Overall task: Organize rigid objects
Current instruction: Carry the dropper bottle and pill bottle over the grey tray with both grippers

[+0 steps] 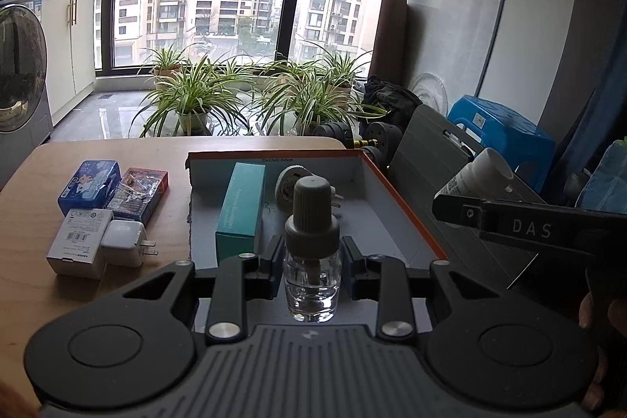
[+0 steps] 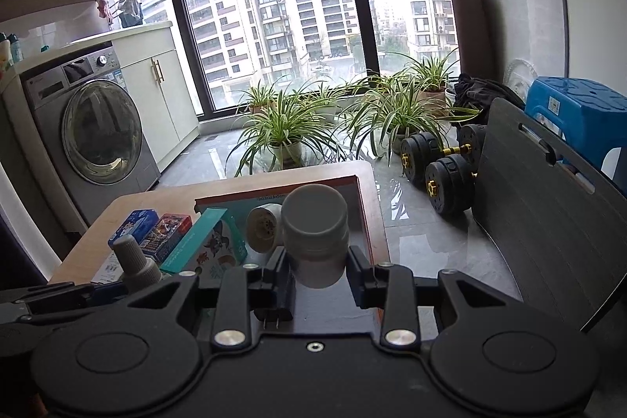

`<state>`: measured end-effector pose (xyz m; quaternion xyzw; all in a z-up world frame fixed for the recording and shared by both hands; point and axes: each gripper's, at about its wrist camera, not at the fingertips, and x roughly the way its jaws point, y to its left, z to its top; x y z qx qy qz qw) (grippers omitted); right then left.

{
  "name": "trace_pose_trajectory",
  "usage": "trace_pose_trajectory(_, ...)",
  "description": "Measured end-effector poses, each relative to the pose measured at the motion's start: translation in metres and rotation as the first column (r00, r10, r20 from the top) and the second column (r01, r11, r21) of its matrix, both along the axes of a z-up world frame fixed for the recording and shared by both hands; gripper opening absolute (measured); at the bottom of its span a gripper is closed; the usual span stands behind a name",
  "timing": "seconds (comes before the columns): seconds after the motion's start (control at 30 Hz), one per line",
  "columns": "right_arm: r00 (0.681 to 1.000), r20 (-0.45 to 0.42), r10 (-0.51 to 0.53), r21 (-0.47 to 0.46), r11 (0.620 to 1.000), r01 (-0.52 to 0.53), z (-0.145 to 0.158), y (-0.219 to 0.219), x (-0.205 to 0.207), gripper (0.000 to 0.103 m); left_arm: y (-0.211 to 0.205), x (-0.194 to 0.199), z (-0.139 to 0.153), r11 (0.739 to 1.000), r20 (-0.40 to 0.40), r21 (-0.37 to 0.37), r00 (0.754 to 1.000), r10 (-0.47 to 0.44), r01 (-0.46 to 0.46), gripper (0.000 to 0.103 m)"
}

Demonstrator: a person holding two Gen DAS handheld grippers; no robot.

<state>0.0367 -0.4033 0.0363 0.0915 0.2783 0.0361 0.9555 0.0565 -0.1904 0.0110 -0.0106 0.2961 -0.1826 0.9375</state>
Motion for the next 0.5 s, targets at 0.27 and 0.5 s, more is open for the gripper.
trace_pose_trajectory(0.27, 1.0, 0.007, 0.004, -0.021, 1.0, -0.004, 0.0002, 0.0046, 0.0063, 0.04, -0.0055, 0.0032, 0.0023, 1.0, -0.003, 0.022, 1.0, -0.003, 0.003, 0.031)
trace_pose_trajectory(0.5, 1.0, 0.01, -0.005, -0.027, 1.0, 0.005, 0.0017, 0.0051, 0.0094, 0.04, -0.0088, 0.0069, 0.0015, 1.0, -0.009, 0.025, 1.0, -0.007, 0.008, 0.031)
